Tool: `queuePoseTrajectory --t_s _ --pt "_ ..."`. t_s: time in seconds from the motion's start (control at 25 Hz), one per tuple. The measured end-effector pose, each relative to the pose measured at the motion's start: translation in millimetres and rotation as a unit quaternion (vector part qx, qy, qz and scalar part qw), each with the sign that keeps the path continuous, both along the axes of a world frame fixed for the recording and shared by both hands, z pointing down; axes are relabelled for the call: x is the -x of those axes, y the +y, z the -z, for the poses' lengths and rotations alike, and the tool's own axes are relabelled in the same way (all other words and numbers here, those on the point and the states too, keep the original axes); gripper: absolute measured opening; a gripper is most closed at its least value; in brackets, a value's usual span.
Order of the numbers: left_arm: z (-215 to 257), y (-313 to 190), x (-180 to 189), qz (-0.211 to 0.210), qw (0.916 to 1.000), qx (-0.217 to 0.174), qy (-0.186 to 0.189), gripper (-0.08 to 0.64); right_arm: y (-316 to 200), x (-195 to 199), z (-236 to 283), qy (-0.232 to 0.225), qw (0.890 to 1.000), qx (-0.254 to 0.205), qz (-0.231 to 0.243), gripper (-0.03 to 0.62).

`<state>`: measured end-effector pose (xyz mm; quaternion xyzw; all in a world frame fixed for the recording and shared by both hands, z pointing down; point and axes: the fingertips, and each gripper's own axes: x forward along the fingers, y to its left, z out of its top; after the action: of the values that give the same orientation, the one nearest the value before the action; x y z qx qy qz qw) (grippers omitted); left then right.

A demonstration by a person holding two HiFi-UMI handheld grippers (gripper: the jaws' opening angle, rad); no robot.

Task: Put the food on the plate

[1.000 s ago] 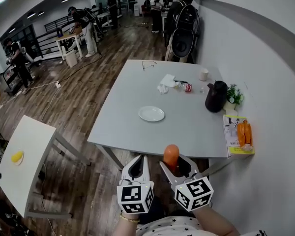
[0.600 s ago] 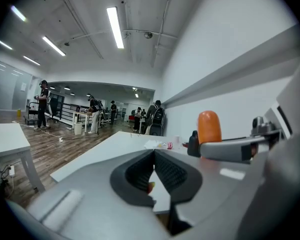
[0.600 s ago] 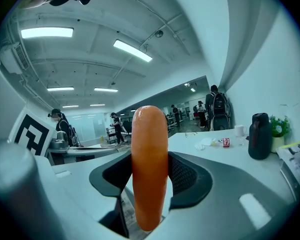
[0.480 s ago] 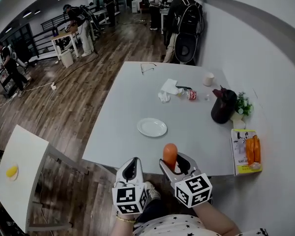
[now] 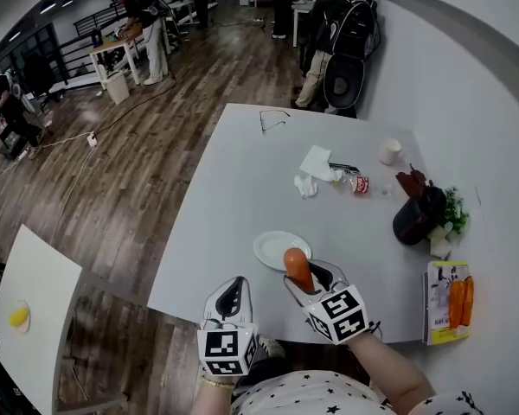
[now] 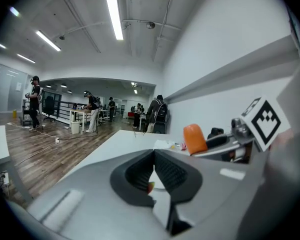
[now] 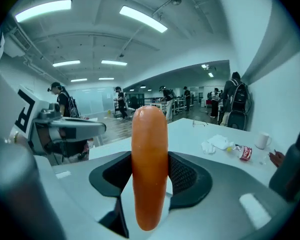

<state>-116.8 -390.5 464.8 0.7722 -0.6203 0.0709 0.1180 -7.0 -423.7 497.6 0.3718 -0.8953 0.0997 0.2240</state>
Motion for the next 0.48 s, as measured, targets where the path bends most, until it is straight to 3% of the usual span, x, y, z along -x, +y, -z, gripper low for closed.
queuePoseTrajectory --t_s 0.12,0.2,0.36,0.48 --pt "-6.5 -17.4 11.6 0.001 1.0 0.004 0.001 0.008 -31.8 7.5 -32.0 0.08 0.995 0.023 0.052 0.219" --pt "-10.3 -27.0 18.8 0.003 1.0 0.009 0.0 0.008 -50.7 10.5 -58.0 0.139 0.985 0.044 0.092 0.218" --pt "-20.2 -42.6 28.3 0.007 0.9998 0.018 0.001 0.008 -80.7 14.3 -104.1 0.26 0.947 0.074 0.175 0.218" --pt "-27.3 -51.9 34.3 0.012 0.9996 0.026 0.008 0.008 -94.7 21.2 -130.0 0.318 0.916 0.103 0.221 0.218"
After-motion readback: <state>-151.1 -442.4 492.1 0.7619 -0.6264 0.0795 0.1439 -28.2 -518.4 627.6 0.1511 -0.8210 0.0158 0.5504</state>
